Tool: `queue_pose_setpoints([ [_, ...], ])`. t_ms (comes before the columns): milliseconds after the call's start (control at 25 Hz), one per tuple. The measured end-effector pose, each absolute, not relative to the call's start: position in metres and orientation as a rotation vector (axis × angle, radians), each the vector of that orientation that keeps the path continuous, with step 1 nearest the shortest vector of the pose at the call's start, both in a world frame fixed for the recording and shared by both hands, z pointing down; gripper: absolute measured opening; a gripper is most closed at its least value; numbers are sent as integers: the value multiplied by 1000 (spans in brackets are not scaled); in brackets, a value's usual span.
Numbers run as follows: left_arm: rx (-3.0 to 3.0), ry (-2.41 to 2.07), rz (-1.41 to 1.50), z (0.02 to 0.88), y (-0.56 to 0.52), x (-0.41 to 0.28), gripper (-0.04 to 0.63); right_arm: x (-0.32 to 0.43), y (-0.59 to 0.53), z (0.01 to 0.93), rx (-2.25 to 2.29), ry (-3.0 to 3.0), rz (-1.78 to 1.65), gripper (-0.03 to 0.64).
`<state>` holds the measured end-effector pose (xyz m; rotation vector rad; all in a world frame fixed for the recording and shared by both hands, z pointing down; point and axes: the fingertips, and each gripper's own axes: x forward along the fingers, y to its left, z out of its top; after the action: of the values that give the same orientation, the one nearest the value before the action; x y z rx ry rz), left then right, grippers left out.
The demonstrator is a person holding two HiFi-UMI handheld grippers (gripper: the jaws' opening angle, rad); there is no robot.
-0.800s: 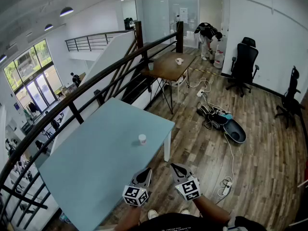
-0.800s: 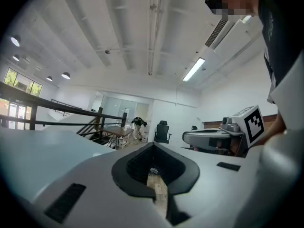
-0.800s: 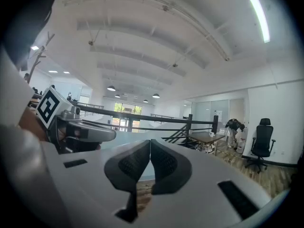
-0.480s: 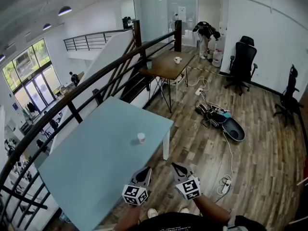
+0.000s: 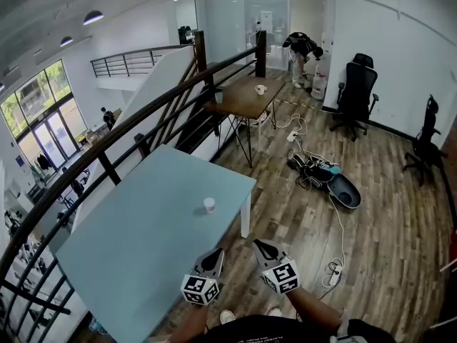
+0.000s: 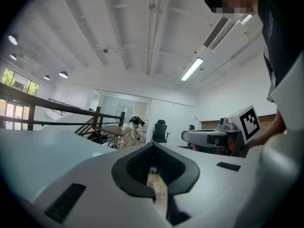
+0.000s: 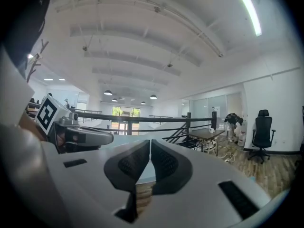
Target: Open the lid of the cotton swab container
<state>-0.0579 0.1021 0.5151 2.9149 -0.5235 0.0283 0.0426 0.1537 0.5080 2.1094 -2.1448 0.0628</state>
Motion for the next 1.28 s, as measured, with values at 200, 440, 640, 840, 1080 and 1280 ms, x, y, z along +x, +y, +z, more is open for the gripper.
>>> queue_pose_setpoints([
  [200,2938,-465,40,517,93,-60,12,31,150,510,2147,-2168,160,23],
  [440,2926,-428,36,512,73,-87,12,10,129,503,2197,-2159,158,23],
  [640,2948,-439,36,510,52,-113,12,-12,115,509,2224,-2143,150,23],
  [840,2937,-460,16,507,35,-119,12,-15,104,507,2214,-2130,148,23],
  [1080,2949,-464,8,506,30,-120,12,-18,98,506,2178,-2128,113,23],
  [1280,2965,-499,-32,498,24,-120,12,-11,94,503,2191,-2114,55,23],
])
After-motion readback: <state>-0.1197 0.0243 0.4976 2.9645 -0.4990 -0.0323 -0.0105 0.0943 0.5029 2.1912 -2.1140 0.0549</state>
